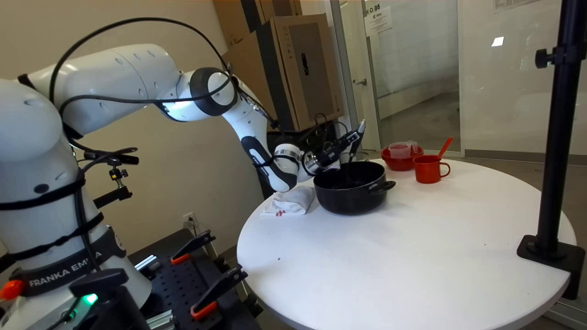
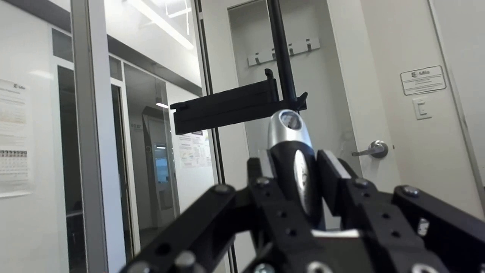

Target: Use the ladle to mix in the pot

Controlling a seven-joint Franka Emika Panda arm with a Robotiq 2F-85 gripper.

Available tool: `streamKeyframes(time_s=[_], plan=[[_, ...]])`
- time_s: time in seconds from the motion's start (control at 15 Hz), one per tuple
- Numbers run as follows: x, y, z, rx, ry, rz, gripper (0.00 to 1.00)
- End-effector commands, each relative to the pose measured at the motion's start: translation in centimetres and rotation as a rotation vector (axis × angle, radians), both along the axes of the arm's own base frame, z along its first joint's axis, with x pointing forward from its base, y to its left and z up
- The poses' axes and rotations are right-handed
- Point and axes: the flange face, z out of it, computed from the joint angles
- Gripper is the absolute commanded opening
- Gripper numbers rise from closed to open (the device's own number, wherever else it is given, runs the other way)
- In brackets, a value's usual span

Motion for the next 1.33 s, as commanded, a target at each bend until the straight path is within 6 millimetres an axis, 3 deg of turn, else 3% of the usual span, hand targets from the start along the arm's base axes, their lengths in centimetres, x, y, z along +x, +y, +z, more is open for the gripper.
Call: streamKeyframes(time_s=[0.0, 0.27, 0.33, 0.53, 0.67, 0.93, 1.27], plan=[[2.9, -4.9, -0.1, -0.05, -0.097, -0.073, 0.08], [4.9, -9.9, 1.8, -0.066, -0.171, -0.159, 0.08], [4.6, -11.3, 3.7, -0.065, -0.184, -0.18, 0.08], [4.9, -13.4, 4.7, -0.057, -0.204, -0.229, 0.08], [5.1, -14.0, 4.4, -0.046, -0.205, -0.235, 0.08], [4.7, -12.9, 3.3, 0.003, -0.157, -0.222, 0.08], [2.3, -9.2, 1.4, 0.066, -0.049, -0.163, 0.08]])
